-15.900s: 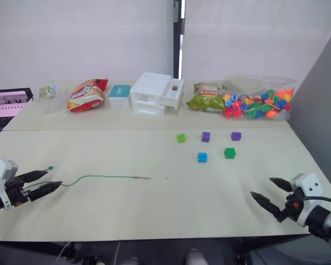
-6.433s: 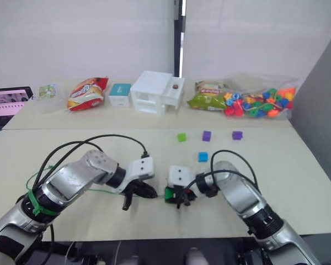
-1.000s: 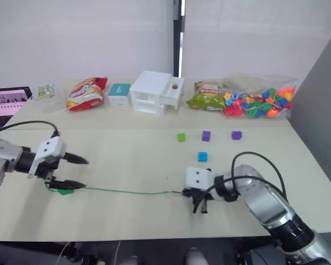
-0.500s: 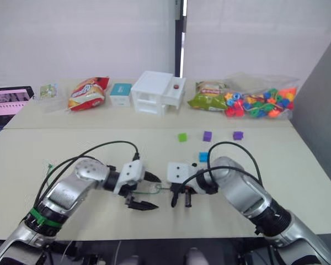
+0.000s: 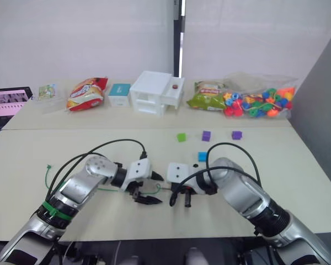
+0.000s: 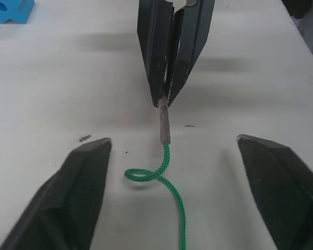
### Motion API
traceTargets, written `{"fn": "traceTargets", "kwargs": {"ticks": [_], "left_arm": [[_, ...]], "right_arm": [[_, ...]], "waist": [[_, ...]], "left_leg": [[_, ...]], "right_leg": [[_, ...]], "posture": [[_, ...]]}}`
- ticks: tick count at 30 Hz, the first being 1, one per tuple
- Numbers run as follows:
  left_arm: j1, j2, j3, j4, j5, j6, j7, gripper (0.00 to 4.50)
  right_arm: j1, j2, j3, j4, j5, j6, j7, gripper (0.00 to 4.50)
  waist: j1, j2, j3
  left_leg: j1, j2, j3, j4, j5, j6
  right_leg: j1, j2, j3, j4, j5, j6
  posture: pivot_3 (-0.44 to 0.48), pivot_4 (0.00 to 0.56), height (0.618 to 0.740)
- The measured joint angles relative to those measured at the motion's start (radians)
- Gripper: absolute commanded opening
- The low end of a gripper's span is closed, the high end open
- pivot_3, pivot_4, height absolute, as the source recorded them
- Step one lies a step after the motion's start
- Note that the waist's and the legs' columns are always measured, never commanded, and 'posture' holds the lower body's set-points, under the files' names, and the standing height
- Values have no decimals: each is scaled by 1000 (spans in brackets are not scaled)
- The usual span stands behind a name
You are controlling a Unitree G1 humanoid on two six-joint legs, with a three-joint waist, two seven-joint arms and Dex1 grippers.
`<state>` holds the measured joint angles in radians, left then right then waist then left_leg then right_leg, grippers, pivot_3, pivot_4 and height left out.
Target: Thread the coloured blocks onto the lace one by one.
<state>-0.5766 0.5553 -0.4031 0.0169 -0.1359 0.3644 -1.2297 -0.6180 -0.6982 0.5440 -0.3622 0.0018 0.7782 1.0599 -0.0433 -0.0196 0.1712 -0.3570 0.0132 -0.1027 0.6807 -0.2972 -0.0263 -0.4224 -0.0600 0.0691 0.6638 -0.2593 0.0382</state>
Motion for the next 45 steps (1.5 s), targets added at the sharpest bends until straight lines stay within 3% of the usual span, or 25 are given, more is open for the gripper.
{"fn": "traceTargets", "kwargs": {"ticks": [10,25,30,36,37,38,42,45], "left_arm": [[-3,-35,-4,7,16,-9,22,29],[-7,-44,-3,22,17,-9,31,29],[-11,-40,4,23,16,-7,25,0],[-9,-28,11,19,14,10,16,0],[-9,-27,13,19,13,11,16,0],[-9,-27,15,17,12,12,16,0],[-6,-20,27,17,11,18,17,0],[-5,-21,32,15,9,28,17,0]], "right_arm": [[0,1,1,-2,3,22,1,0],[2,1,-1,-12,5,34,-6,0],[63,6,-100,-101,49,74,-58,1710],[228,53,-374,-245,135,253,-187,3763],[266,72,-434,-271,142,291,-223,3923],[310,102,-491,-293,141,316,-263,4421],[461,255,-644,-317,92,340,-479,4421],[493,386,-707,-286,38,277,-659,4421]], "waist": [[0,0,0],[0,0,0],[2,0,0],[8,0,0],[9,0,0],[10,0,0],[11,0,0],[1,0,0]], "left_leg": [[0,0,0,0,0,0],[0,0,0,0,0,0],[0,0,0,0,0,0],[-1,0,-1,0,0,0],[-1,0,0,0,0,0],[-1,0,-1,0,0,0],[-1,0,0,0,0,0],[1,0,1,-1,0,0]], "right_leg": [[0,0,0,0,0,0],[0,0,0,0,0,0],[0,0,0,0,0,0],[0,0,0,0,0,0],[0,0,0,0,0,0],[1,0,0,0,0,0],[0,0,1,0,0,0],[0,0,1,0,0,0]], "posture": [[0,150,740],[0,150,740],[0,150,740],[0,150,740],[0,150,740],[0,150,740],[0,150,740],[0,150,740]]}}
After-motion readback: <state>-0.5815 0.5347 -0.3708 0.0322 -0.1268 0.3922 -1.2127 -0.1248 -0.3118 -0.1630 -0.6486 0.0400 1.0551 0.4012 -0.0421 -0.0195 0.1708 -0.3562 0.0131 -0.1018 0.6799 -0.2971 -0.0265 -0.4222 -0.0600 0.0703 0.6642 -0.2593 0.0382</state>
